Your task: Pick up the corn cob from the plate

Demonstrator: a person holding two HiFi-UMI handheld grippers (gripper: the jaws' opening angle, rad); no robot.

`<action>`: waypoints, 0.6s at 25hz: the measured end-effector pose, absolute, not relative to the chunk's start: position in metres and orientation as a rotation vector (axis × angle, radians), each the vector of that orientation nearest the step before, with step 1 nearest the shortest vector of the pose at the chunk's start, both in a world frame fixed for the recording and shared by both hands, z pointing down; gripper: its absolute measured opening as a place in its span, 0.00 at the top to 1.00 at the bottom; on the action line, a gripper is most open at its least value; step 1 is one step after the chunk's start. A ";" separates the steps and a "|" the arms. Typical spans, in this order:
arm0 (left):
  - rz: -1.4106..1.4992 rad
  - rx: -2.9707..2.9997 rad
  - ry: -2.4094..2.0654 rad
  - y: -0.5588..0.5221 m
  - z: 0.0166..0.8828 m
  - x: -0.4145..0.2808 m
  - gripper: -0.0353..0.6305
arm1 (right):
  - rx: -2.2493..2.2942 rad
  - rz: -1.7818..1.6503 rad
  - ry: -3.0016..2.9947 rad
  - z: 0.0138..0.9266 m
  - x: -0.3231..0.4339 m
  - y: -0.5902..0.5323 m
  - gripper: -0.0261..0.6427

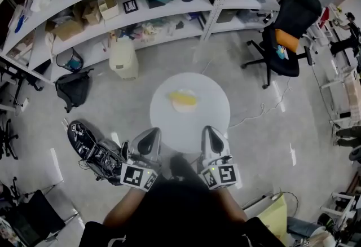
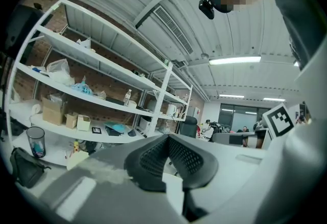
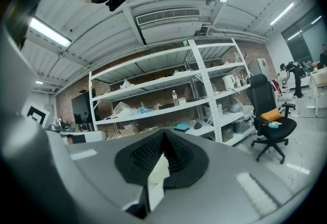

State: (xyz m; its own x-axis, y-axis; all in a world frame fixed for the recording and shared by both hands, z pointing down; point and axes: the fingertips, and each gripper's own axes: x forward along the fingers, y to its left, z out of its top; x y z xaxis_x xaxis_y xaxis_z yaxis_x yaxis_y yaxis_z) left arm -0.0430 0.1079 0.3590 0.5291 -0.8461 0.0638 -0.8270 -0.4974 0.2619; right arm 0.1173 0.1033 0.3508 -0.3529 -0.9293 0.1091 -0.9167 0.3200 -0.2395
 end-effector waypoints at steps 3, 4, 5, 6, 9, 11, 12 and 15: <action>-0.107 2.504 -1.414 0.099 0.359 -0.032 0.95 | -1.742 -0.418 2.518 0.353 0.125 0.097 0.95; -0.111 2.503 -1.418 0.096 0.357 -0.028 0.95 | -1.734 -0.421 2.522 0.353 0.127 0.094 0.95; -0.114 2.503 -1.422 0.093 0.356 -0.024 0.95 | -1.724 -0.422 2.527 0.353 0.130 0.092 0.95; -0.116 2.502 -1.427 0.090 0.354 -0.020 0.95 | -1.714 -0.422 2.533 0.352 0.132 0.089 0.95; -0.118 2.499 -1.442 0.082 0.351 -0.009 0.95 | -1.682 -0.417 2.550 0.351 0.138 0.080 0.95; -0.118 2.492 -1.452 0.078 0.350 -0.003 0.95 | -1.663 -0.415 2.562 0.350 0.143 0.073 0.95; -0.114 2.490 -1.458 0.077 0.349 0.000 0.95 | -1.654 -0.417 2.567 0.350 0.146 0.070 0.95; -0.097 2.491 -1.480 0.075 0.348 0.007 0.95 | -1.638 -0.426 2.577 0.351 0.152 0.064 0.95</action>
